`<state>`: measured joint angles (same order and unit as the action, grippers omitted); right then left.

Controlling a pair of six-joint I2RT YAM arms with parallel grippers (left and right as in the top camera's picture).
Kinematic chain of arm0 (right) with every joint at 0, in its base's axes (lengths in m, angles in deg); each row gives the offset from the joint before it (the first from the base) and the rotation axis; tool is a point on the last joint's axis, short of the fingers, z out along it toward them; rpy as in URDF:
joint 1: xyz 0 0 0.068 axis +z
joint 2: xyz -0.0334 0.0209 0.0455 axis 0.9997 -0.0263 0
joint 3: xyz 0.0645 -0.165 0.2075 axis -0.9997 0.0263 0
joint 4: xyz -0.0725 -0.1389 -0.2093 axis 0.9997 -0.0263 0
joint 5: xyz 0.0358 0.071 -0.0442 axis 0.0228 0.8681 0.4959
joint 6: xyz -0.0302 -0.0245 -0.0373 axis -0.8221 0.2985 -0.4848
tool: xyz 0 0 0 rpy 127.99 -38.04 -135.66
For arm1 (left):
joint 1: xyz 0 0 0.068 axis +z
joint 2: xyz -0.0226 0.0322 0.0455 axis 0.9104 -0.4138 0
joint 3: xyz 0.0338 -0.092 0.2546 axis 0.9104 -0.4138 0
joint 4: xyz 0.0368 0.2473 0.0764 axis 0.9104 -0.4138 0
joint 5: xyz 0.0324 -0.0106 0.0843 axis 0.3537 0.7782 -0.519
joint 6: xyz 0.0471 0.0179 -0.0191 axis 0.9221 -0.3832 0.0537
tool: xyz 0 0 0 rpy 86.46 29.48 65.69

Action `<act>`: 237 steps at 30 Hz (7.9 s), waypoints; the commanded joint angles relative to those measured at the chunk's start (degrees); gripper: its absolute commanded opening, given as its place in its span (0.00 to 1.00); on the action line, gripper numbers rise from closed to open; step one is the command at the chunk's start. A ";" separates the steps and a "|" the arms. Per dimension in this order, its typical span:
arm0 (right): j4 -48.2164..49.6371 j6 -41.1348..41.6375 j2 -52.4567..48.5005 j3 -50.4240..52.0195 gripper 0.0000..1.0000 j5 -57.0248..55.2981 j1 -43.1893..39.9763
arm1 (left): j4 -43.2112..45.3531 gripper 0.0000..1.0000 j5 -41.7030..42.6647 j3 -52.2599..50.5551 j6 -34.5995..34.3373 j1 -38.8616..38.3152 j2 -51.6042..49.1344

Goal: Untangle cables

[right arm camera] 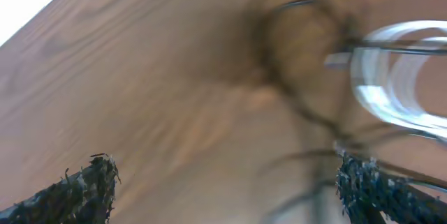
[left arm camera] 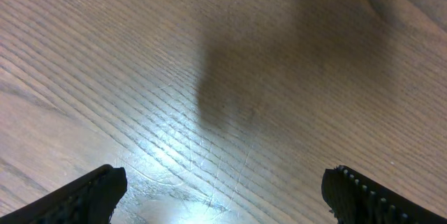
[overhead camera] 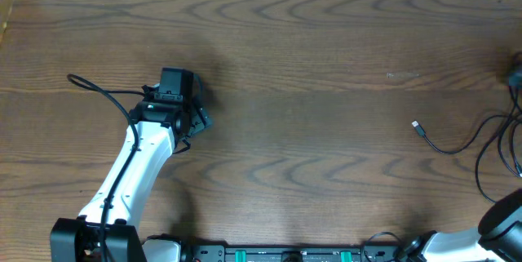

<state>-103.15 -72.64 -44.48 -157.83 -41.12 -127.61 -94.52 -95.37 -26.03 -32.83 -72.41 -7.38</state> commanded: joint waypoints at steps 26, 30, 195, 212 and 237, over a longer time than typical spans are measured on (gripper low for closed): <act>-10.51 -11.50 0.28 -0.66 0.99 -2.38 43.25 | -0.17 0.95 -0.72 -0.13 0.61 0.20 0.20; -10.51 -11.50 0.28 -0.66 0.99 -2.38 43.85 | -0.17 0.95 -0.72 -0.13 0.61 0.20 0.17; 29.44 2.67 35.76 29.86 0.99 -6.19 45.00 | 35.85 0.95 3.85 -52.30 31.67 3.67 81.79; 51.82 6.16 67.45 66.53 0.99 -10.36 41.11 | 35.85 0.95 3.85 -52.30 31.67 3.67 81.79; 21.38 9.03 95.95 71.65 0.99 -14.01 36.81 | 35.85 0.95 3.85 -52.30 31.67 3.67 81.79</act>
<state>-81.33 -63.04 50.14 -86.25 -53.63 -90.41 -56.38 -91.00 -77.22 -1.73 -69.02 74.06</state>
